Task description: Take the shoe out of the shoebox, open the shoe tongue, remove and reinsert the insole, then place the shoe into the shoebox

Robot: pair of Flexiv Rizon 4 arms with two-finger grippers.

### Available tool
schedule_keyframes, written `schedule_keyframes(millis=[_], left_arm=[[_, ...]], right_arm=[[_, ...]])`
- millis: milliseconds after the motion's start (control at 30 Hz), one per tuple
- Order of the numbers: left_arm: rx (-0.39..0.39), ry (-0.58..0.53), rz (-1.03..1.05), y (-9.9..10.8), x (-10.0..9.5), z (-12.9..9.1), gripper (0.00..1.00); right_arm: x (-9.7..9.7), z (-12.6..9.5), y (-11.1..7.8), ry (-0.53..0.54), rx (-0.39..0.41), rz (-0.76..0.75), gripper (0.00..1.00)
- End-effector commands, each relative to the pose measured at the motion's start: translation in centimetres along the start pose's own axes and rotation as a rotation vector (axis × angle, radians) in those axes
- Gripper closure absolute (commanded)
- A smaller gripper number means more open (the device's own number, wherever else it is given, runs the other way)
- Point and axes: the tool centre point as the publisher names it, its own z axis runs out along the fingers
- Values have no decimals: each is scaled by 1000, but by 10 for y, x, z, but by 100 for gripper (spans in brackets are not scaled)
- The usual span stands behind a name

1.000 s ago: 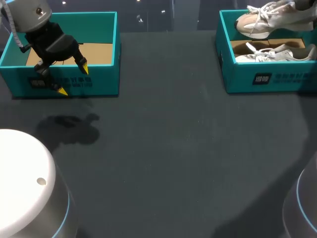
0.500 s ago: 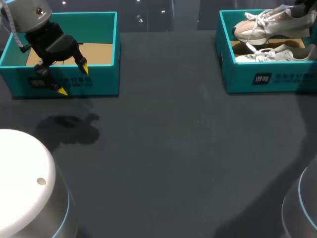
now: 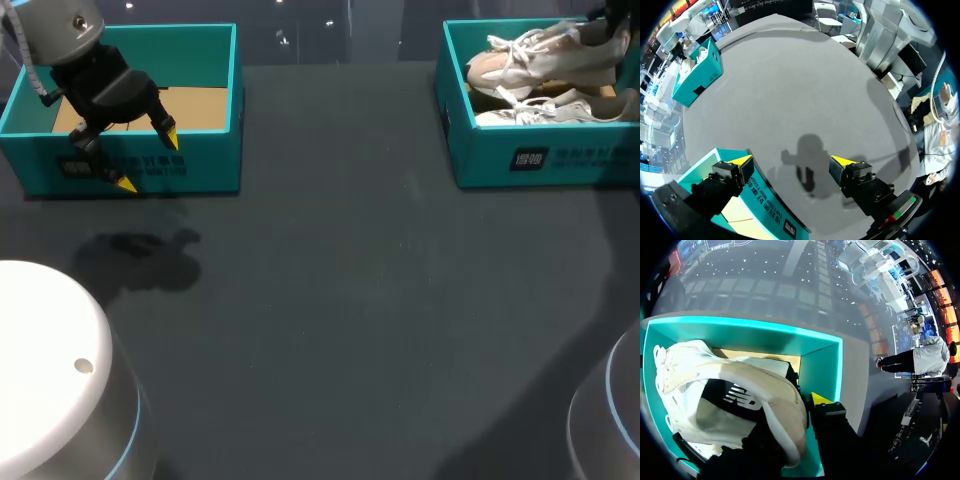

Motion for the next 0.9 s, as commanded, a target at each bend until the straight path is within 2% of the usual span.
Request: schedule_keyframes(millis=[33, 467, 900], left_arm=[[-2, 1, 0, 0, 0, 0, 0], [-2, 1, 0, 0, 0, 0, 0], [-2, 1, 0, 0, 0, 0, 0]], right_arm=[[0, 12, 9, 4, -1, -5, 100], [9, 40, 11, 42, 28, -11, 100], [12, 54, 6, 63, 50, -9, 100]])
